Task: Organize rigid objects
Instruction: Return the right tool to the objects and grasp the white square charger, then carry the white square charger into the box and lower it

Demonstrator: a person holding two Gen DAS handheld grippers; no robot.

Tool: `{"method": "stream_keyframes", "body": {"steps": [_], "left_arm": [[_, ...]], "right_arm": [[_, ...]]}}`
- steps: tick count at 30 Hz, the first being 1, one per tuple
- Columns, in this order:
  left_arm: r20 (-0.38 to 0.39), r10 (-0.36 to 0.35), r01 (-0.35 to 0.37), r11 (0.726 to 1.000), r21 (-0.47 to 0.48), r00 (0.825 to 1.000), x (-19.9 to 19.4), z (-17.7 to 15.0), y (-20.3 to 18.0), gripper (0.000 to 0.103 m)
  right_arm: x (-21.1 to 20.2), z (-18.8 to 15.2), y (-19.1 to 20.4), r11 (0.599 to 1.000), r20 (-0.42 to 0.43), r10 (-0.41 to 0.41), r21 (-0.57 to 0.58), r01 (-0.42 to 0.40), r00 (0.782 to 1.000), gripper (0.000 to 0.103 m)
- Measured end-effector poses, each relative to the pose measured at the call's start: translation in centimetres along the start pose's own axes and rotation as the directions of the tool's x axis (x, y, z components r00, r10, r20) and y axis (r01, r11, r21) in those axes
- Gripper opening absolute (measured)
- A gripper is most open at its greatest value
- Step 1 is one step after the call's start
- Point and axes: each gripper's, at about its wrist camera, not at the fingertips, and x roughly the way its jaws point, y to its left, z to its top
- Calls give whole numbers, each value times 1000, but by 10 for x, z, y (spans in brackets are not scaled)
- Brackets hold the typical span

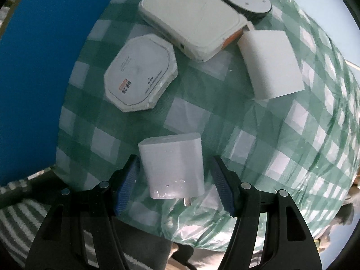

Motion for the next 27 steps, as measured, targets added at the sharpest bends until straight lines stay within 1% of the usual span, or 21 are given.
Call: {"method": "stream_keyframes", "body": {"steps": [3, 4, 5, 6, 7, 10, 15, 18, 27], "left_arm": [[0, -1, 1, 1000, 1, 1000, 0, -1, 0, 15], [-1, 0, 0, 1000, 0, 1000, 0, -1, 0, 15], [0, 0, 0, 1000, 0, 1000, 0, -1, 0, 15], [0, 1, -1, 1000, 0, 1000, 0, -1, 0, 15], [1, 2, -2, 1000, 0, 1000, 0, -1, 0, 15], [-2, 4, -4, 1000, 1, 1000, 1, -2, -1, 15], [3, -1, 1, 1000, -1, 1000, 1, -2, 0, 15], [4, -1, 1, 1000, 0, 1000, 2, -2, 0, 15], [5, 1, -1, 1000, 7, 1000, 1, -3, 1, 15]], "right_arm": [[0, 1, 3, 1000, 4, -14, -8, 14, 1000, 68], [0, 0, 3, 1000, 5, -22, -12, 22, 1000, 66], [0, -1, 4, 999, 6, -37, -15, 37, 999, 60], [-1, -1, 5, 998, 6, -62, -23, 62, 998, 56], [0, -2, 9, 997, 9, -70, -26, 71, 997, 50], [-1, -4, 5, 999, 10, -34, 9, 34, 999, 49], [-9, -4, -1, 1000, 11, -10, 29, 9, 1000, 49], [-23, -4, 0, 999, 31, 13, 41, -14, 999, 49], [-67, 2, 17, 999, 83, 40, 16, -42, 996, 49]]}}
